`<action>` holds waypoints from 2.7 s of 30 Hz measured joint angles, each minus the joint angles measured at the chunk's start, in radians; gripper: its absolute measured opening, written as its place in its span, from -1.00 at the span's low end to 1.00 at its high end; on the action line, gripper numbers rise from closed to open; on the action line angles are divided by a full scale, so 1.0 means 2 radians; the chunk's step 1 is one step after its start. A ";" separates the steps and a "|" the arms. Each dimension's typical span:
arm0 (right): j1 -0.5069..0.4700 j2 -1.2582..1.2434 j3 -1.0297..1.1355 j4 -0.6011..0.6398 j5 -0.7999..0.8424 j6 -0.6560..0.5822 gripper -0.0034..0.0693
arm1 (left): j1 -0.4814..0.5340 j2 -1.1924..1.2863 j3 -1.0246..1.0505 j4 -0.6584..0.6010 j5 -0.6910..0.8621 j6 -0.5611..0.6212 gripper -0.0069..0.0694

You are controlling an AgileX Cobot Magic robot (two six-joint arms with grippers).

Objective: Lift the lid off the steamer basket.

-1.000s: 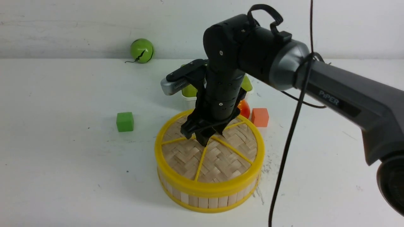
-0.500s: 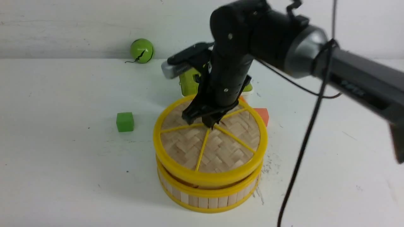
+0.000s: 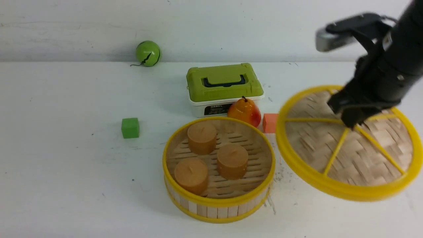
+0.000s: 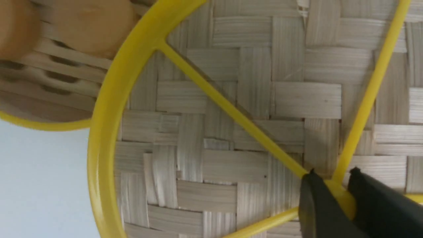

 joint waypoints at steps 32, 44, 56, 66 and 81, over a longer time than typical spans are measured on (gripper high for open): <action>-0.059 -0.205 0.206 0.088 -0.230 -0.029 -0.61 | 0.000 0.000 0.000 0.000 0.000 0.000 -0.19; -0.059 -0.482 0.358 0.165 -0.289 -0.081 -0.97 | 0.000 0.000 0.000 0.000 0.000 0.000 -0.19; -0.059 -0.568 0.425 0.132 -0.333 -0.083 -0.97 | 0.000 0.000 0.000 0.000 0.000 0.000 -0.19; -0.064 -0.598 0.506 0.066 -0.416 -0.083 -0.97 | 0.000 0.000 0.000 0.000 0.000 0.000 -0.19; -0.152 -0.796 0.742 -0.001 -0.445 0.063 -0.97 | 0.000 0.000 0.000 0.000 0.000 0.000 -0.19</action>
